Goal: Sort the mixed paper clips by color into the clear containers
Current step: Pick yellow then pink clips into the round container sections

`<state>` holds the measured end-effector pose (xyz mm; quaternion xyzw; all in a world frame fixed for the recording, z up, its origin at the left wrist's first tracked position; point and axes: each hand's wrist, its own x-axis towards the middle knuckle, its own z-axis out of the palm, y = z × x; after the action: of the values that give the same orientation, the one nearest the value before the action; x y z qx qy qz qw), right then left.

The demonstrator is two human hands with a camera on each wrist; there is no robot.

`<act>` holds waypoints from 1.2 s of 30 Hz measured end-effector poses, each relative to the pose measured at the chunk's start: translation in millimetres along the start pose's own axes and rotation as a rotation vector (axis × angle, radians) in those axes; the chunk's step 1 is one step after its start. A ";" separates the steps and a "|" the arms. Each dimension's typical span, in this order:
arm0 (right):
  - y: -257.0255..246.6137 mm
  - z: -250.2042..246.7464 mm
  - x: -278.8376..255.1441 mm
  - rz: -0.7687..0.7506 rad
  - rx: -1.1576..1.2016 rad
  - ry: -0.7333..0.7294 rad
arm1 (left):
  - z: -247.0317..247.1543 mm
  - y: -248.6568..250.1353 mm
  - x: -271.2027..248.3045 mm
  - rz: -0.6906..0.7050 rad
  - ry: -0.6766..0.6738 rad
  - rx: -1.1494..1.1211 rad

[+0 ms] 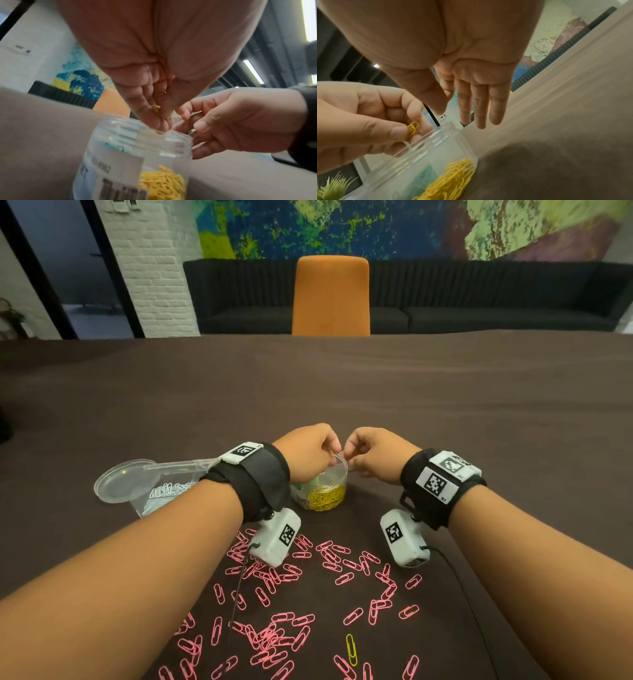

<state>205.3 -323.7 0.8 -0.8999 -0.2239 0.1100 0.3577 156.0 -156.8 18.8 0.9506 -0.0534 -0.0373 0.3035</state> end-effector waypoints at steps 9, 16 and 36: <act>8.9 -19.7 -62.7 0.003 -0.055 0.085 | -5.9 6.3 -8.9 0.108 -0.054 0.290; -14.4 -15.1 -153.1 -0.163 -0.508 -0.086 | -16.1 6.1 -48.1 0.189 0.097 0.245; -48.7 68.3 -178.6 -0.001 -0.720 -0.437 | 47.7 5.4 -228.2 0.135 -0.327 0.653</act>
<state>8.7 -337.8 -7.9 -0.9229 -0.3189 0.2128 -0.0355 -75.6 -160.1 -8.0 0.9731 -0.1730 -0.1496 -0.0267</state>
